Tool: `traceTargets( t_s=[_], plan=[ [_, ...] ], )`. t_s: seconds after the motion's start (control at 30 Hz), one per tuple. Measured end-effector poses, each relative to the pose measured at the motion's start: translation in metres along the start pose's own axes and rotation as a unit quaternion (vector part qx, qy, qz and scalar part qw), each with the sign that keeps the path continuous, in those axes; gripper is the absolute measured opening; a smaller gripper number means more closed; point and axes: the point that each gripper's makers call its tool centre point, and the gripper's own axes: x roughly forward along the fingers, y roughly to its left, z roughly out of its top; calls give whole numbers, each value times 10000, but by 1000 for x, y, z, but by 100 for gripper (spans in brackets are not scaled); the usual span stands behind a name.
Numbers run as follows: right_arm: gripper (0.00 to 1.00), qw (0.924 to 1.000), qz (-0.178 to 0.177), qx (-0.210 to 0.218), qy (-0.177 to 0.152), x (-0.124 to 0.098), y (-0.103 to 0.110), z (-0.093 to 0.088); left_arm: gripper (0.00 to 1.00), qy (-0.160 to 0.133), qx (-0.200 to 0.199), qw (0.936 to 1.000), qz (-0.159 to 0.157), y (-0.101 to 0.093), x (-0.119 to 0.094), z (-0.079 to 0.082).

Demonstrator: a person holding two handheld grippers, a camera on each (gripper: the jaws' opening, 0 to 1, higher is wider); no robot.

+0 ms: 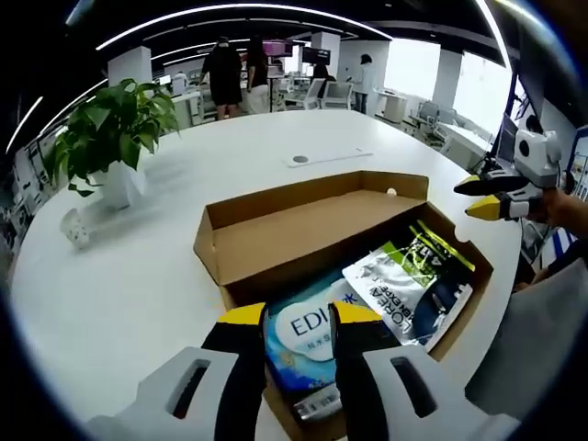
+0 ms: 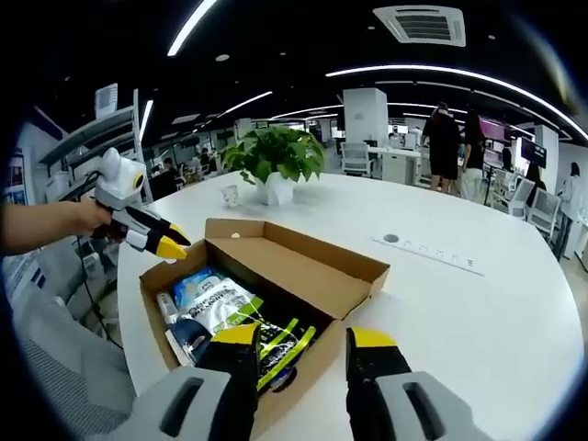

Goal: Operate the shoe box by opening the lid, removing the specified soft item, and placing it in the target area until the item is outside and the box remains undamaged.

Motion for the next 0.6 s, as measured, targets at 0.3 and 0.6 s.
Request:
traceTargets(
  t_s=[0.3, 0.6],
  plan=[
    [43, 9999, 144, -25, 37, -11, 15, -7, 27, 80, -101, 9989, -449, -31, 9, -11],
    [46, 9994, 135, -319, 10, -19, 27, -14, 31, 231, -256, 9965, -763, -51, 18, -20]
  ],
)
